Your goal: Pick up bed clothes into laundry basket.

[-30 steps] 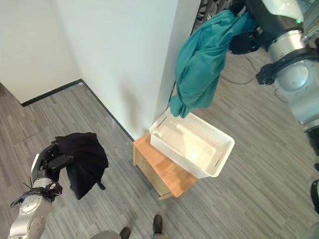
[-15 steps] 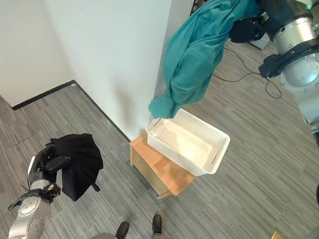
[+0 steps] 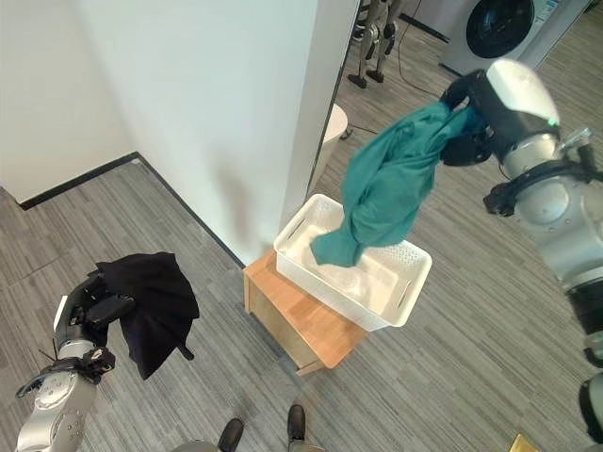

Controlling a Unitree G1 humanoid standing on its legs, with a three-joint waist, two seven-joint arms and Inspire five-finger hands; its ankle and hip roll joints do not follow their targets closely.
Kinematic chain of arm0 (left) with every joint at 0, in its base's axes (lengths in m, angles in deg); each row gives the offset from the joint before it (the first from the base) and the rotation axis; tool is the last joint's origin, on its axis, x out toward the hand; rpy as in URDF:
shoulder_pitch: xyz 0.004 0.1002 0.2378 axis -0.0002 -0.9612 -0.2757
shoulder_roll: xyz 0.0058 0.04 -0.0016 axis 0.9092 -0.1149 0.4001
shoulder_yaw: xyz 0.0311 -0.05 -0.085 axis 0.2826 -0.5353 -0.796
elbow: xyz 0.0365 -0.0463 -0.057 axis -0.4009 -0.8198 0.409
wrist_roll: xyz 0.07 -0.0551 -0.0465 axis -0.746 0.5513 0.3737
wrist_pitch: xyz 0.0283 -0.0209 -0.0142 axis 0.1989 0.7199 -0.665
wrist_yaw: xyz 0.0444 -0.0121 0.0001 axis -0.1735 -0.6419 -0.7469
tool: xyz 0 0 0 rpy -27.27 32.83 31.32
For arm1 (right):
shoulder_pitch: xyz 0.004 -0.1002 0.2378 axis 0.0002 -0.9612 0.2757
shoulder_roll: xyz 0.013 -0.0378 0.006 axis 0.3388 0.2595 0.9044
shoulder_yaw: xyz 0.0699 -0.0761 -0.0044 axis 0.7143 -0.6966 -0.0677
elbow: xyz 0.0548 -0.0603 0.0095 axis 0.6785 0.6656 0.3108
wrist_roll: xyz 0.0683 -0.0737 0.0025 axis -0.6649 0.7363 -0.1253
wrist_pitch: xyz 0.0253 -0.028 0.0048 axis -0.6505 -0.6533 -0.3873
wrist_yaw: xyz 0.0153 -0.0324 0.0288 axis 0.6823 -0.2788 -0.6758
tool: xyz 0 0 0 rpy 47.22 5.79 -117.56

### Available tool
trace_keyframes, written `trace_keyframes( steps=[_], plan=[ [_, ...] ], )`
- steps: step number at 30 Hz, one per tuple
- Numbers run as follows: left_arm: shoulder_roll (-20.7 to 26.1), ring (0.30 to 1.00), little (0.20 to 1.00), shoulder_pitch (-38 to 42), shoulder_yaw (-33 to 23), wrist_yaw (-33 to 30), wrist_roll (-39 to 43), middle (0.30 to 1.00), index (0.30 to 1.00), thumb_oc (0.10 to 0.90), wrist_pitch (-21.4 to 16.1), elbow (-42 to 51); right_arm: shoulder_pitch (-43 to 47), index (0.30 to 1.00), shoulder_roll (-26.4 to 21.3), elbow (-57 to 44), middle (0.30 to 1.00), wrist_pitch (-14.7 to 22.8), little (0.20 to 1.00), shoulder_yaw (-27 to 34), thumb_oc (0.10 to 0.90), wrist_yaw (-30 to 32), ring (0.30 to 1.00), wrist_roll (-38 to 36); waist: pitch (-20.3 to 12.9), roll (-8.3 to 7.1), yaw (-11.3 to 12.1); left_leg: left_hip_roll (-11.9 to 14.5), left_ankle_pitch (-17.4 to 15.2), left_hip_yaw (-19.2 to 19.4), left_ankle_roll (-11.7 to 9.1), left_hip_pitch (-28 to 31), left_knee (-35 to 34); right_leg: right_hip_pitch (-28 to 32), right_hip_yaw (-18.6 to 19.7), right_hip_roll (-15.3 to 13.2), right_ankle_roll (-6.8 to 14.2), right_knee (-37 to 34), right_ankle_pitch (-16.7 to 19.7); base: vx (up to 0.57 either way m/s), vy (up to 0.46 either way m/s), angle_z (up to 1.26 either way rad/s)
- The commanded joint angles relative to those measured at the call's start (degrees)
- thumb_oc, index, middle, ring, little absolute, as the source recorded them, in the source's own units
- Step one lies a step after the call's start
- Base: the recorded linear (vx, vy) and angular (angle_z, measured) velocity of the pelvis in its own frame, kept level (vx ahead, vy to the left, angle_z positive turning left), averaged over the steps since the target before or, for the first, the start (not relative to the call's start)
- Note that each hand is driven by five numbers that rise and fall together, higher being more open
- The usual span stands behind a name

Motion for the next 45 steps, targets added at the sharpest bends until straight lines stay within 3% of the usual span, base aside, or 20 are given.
trace_keyframes(
  steps=[1, 10, 11, 12, 15, 19, 25, 28, 32, 34, 35, 37, 39, 40, 41, 42, 45],
  plan=[
    [5.5, 0.300, 0.300, 2.4, -0.6, 0.6, -0.4, 0.300, 0.300, 0.400, -7.6, 7.2, 5.8, 0.300, -0.9, 1.3, 0.300, 0.7, 0.300, 2.9, 0.400, 1.6, 0.300, 1.2, -4.6, 0.41, 1.4, 0.6, 0.9, -2.2, -3.5, -5.3, -1.8, 2.7, -0.5, 0.7, 1.5, 0.9, -9.6, -0.03, -0.005, 0.02],
    [6.2, 0.300, 0.300, 3.0, 1.2, 1.2, 0.5, 0.300, 0.300, 0.400, -7.4, 8.1, 9.0, 0.300, 11.8, 16.1, 0.300, -2.3, 0.300, -6.8, 0.400, -1.2, 0.300, 4.8, -3.2, 2.31, 4.2, -0.4, 2.1, -3.0, -3.4, -7.5, -1.8, 1.0, -1.1, 0.5, 1.4, 0.7, -8.9, -0.03, -0.009, 0.04],
    [6.5, 0.300, 0.300, 3.3, 1.4, 1.3, 0.6, 0.300, 0.300, 0.400, -7.4, 8.1, 9.7, 0.366, 12.5, 18.5, 0.366, -2.8, 0.366, -7.7, 0.444, -1.8, 0.366, 4.8, -3.1, 2.41, 4.5, -0.4, 2.3, -3.1, -3.4, -7.7, -1.8, 0.9, -1.2, 0.5, 1.4, 0.6, -8.8, -0.03, -0.011, 0.06],
    [6.8, 0.300, 0.300, 3.6, 1.4, 1.4, 0.9, 0.300, 0.300, 0.400, -7.3, 8.2, 11.6, 0.900, 13.8, 22.8, 0.900, -3.4, 0.900, -10.1, 0.800, -3.8, 0.900, 4.2, -3.0, 2.50, 4.8, -0.5, 2.4, -3.1, -3.5, -8.0, -1.8, 0.7, -1.3, 0.5, 1.3, 0.6, -8.8, -0.03, -0.013, 0.07],
    [7.6, 0.300, 0.300, 4.0, 1.2, 1.6, 1.1, 0.300, 0.300, 0.400, -7.1, 8.4, 18.5, 0.900, 15.4, 27.4, 0.900, -4.3, 0.900, -14.8, 0.800, -6.3, 0.900, 0.3, -2.8, 2.36, 5.0, -0.5, 2.8, -3.1, -3.6, -8.6, -1.8, 0.2, -1.1, 0.7, 1.3, 0.5, -8.6, -0.01, 0.000, 0.05],
    [7.8, 0.300, 0.300, 4.3, 0.6, 1.5, 0.7, 0.300, 0.300, 0.400, -7.0, 8.3, 21.6, 0.900, 15.1, 26.0, 0.900, -4.8, 0.900, -17.1, 0.800, -8.1, 0.900, -2.3, -2.9, 2.18, 4.6, -0.4, 2.8, -2.9, -3.7, -8.5, -1.8, 0.2, -0.8, 0.9, 1.3, 0.5, -8.6, 0.00, 0.000, 0.00],
    [9.5, 0.300, 0.300, 3.8, -3.4, 0.9, -0.3, 0.300, 0.300, 0.400, -7.6, 10.2, 24.0, 0.900, 5.5, 13.4, 0.900, -3.5, 0.900, -18.5, 0.800, -10.7, 0.900, -11.0, -3.0, 1.05, 2.6, 0.1, 2.2, -2.2, -3.8, -7.7, -1.8, 0.9, -0.1, 1.0, 1.3, 0.5, -8.9, 0.00, 0.000, 0.00],
    [13.2, 0.300, 0.300, 4.4, -6.7, 0.7, -1.4, 0.300, 0.300, 0.400, -8.3, 12.1, 21.5, 0.900, -1.7, 3.4, 0.900, -2.5, 0.900, -17.3, 0.800, -11.8, 0.900, -13.0, -3.1, 1.18, 1.3, 0.4, 1.9, -1.6, -3.9, -7.2, -1.8, 1.1, 0.3, 1.0, 1.5, 0.5, -9.0, 0.00, 0.001, -0.01],
    [17.5, 0.300, 0.300, 6.6, -8.7, 1.2, -0.6, 0.300, 0.300, 0.400, -8.9, 13.4, 14.6, 0.900, -7.9, -5.8, 0.900, -2.0, 0.900, -11.6, 0.800, -12.7, 0.900, -13.5, -3.6, 1.62, 0.1, 0.6, 1.6, -1.0, -3.9, -6.6, -1.8, 1.6, 0.8, 0.8, 1.8, 0.5, -9.2, -0.01, 0.004, -0.08],
    [22.5, 0.300, 0.300, 9.5, -9.2, 1.3, -0.8, 0.300, 0.300, 0.400, -9.3, 13.6, 10.7, 0.900, -9.4, -11.0, 0.900, -1.4, 0.900, -8.0, 0.800, -13.1, 0.900, -14.6, -4.3, 2.26, -1.0, 0.8, 1.4, -0.3, -3.9, -6.1, -1.8, 2.0, 1.2, 0.7, 2.0, 0.5, -9.3, -0.02, 0.007, -0.09],
    [22.8, 0.300, 0.300, 9.7, -9.0, 1.3, -0.8, 0.300, 0.300, 0.400, -9.3, 13.4, 9.7, 0.900, -9.5, -11.4, 0.900, -1.5, 0.900, -6.9, 0.800, -13.1, 0.900, -14.5, -4.2, 2.05, -0.8, 0.8, 1.4, -0.3, -3.9, -6.0, -1.8, 2.1, 1.2, 0.7, 2.0, 0.5, -9.3, -0.01, 0.005, -0.06],
    [29.1, 0.300, 0.300, 13.1, -8.8, 2.1, -0.1, 0.300, 0.300, 0.400, -9.8, 13.4, 5.5, 0.900, -10.1, -15.6, 0.900, -0.8, 0.900, -2.3, 0.800, -12.1, 0.900, -15.7, -5.1, 2.98, -2.1, 1.0, 1.2, 0.2, -3.9, -5.5, -1.8, 2.6, 1.7, 0.6, 2.1, 0.5, -9.5, -0.02, 0.008, -0.09],
    [37.7, 0.300, 0.300, 16.7, -8.3, 3.4, 0.2, 0.300, 0.300, 0.400, -10.1, 14.1, -1.6, 0.900, -9.0, -20.3, 0.900, 0.3, 0.900, 5.8, 0.800, -10.9, 0.900, -16.9, -5.9, 4.26, -3.3, 1.0, 1.4, 0.7, -4.0, -4.8, -1.8, 3.1, 2.1, 0.5, 2.4, 0.6, -9.2, -0.06, 0.011, -0.16],
    [38.1, 0.300, 0.300, 17.3, -7.6, 3.4, 0.2, 0.300, 0.300, 0.400, -10.1, 14.0, -3.9, 0.900, -9.0, -20.9, 0.900, 0.2, 0.900, 8.0, 0.800, -10.9, 0.900, -16.7, -6.0, 3.83, -3.0, 1.0, 1.6, 0.7, -4.0, -5.0, -1.8, 2.9, 2.0, 0.5, 2.4, 0.5, -9.1, -0.06, 0.006, -0.07],
    [44.5, 0.300, 0.300, 20.9, -6.1, 4.6, 0.9, 0.300, 0.300, 0.400, -10.0, 14.4, -8.4, 0.900, -6.6, -22.9, 0.900, 1.1, 0.900, 13.3, 0.800, -9.3, 0.900, -17.8, -7.0, 4.83, -3.8, 1.1, 1.4, 1.2, -3.9, -4.5, -1.8, 3.1, 2.3, 0.5, 2.6, 0.5, -9.0, 0.00, 0.000, 0.00],
    [44.5, 0.300, 0.300, 20.9, -6.1, 4.6, 0.9, 0.300, 0.300, 0.400, -10.0, 14.4, -8.4, 0.900, -6.6, -22.9, 0.900, 1.1, 0.900, 13.3, 0.800, -9.3, 0.900, -17.8, -7.0, 4.83, -3.8, 1.1, 1.4, 1.2, -3.9, -4.5, -1.8, 3.1, 2.3, 0.5, 2.6, 0.5, -9.0, 0.00, 0.000, 0.00],
    [49.4, 0.300, 0.300, 26.5, -2.1, 6.2, 3.2, 0.300, 0.300, 0.400, -9.9, 15.5, -15.8, 0.900, -3.2, -25.6, 0.900, 2.0, 0.900, 21.4, 0.800, -7.8, 0.900, -19.4, -8.2, 5.49, -4.6, 1.4, 1.1, 2.2, -3.9, -3.6, -1.8, 3.8, 2.8, 0.6, 2.7, 0.6, -9.2, -0.01, 0.002, -0.08]
  ],
)
